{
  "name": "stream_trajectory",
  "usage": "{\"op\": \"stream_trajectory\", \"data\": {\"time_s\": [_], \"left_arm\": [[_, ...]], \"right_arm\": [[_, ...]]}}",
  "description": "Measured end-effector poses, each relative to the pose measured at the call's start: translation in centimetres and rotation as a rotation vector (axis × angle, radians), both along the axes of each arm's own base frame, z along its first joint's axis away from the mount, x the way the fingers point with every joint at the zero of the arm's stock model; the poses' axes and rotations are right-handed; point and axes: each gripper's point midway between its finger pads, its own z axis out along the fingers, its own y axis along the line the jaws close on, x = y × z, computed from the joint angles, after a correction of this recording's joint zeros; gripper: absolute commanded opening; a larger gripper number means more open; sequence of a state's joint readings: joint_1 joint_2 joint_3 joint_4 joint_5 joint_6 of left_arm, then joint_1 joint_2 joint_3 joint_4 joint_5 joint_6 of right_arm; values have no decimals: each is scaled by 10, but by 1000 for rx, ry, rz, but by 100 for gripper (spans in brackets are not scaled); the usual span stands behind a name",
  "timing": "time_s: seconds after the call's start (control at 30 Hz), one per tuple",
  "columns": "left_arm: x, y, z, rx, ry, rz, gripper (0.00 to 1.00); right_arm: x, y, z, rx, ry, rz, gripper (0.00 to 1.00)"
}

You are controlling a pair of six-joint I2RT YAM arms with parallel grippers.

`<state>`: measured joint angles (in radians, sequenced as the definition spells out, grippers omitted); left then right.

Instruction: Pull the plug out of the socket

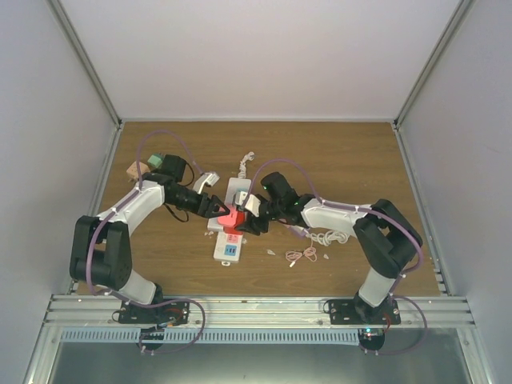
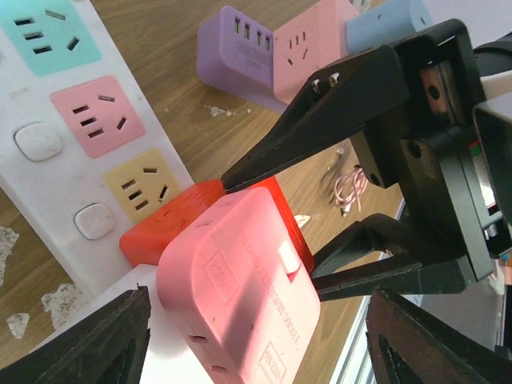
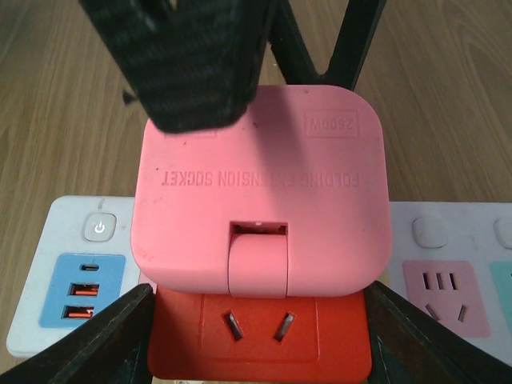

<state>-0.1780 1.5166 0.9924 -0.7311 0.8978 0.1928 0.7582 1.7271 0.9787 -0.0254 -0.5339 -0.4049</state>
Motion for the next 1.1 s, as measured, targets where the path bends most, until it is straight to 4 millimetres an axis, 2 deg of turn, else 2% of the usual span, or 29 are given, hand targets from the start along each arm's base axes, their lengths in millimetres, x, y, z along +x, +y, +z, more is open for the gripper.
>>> {"op": "stream_trajectory", "data": {"time_s": [0.23, 0.67, 0.77, 1.1], "left_arm": [[1, 1, -4, 18, 8, 10, 58], [-2, -4, -2, -1, 11, -5, 37], [-1, -4, -2, -1, 14, -3, 29], [-1, 0, -2, -7, 63, 35, 13]], "right_arm": [[5, 6, 0, 18, -1, -32, 57], [13, 12, 1, 35, -4, -87, 58], [15, 13, 1, 38, -7, -94, 55], [17, 15, 1, 33, -22, -109, 49]]}}
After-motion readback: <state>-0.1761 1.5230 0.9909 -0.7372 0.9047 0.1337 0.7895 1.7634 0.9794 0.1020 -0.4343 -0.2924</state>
